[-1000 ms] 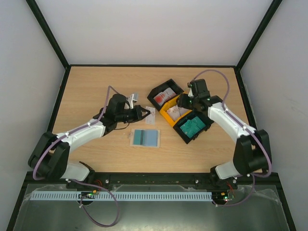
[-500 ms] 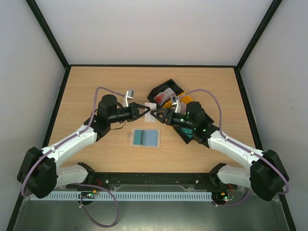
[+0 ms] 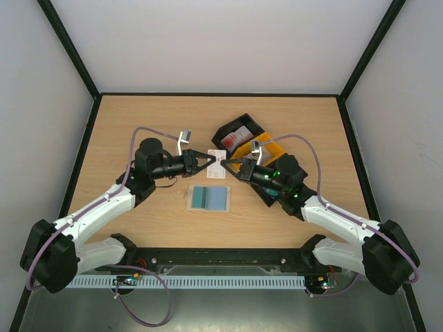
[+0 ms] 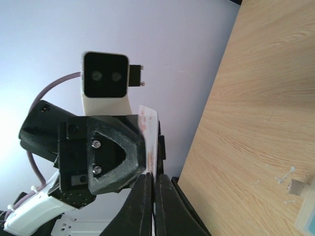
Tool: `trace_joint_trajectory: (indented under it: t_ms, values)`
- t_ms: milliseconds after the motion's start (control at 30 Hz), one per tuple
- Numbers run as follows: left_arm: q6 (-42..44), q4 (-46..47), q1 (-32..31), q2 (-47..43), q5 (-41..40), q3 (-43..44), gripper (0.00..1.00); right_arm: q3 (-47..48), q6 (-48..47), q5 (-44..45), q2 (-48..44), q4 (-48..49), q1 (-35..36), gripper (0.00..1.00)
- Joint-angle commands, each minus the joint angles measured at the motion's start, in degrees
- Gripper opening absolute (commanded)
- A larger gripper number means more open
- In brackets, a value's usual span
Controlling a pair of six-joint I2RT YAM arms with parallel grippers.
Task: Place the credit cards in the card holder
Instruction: Insert the credit card into the card holder.
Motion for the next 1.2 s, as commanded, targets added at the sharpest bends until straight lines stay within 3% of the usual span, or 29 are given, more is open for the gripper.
trace_joint_trajectory:
  t_ms: [0,67,100,200,300,467,700,833,1167]
  values:
    - [1.26,-3.55,0.22,-1.08,0.05,-0.29,0.15,-0.05,-0.24,0.69,-2.29,4.18,0.39,0.02]
    - [3.83,-8.47,0.23,-1.56,-2.96,0.11,0.41,0.14,-1.84,2.29,-2.29,0.65,0.39,0.02]
    - [5.77,-11.35,0.22,-1.91,-4.98,0.4,0.49,0.47,-3.08,3.45,-2.06,-2.25,0.38,0.02]
    - [12.05,-21.97,0.28,-3.0,-14.95,0.65,0.64,0.96,-6.52,9.2,-0.18,-11.06,0.52,0.02]
    - [16.63,-27.76,0.12,-4.45,-24.02,-2.01,0.69,1.1,-9.16,15.4,2.57,-17.94,1.93,0.02]
    - [19.2,-30.06,0.07,-3.55,-28.13,-7.01,0.68,1.01,-8.62,21.04,11.52,-17.29,7.93,0.02]
    - [19.18,-28.62,-0.08,0.68,-30.72,-10.7,0.43,2.67,-6.71,23.75,25.73,-4.74,14.17,0.02]
    - [19.81,-26.55,-0.31,2.1,-28.63,-11.24,0.35,2.02,-5.91,26.66,27.04,-3.85,14.3,0.02]
    - [19.11,-23.26,-4.72,-1.44,-26.9,-12.24,0.43,-1.83,-2.6,30.03,23.75,-5.02,14.25,0.02]
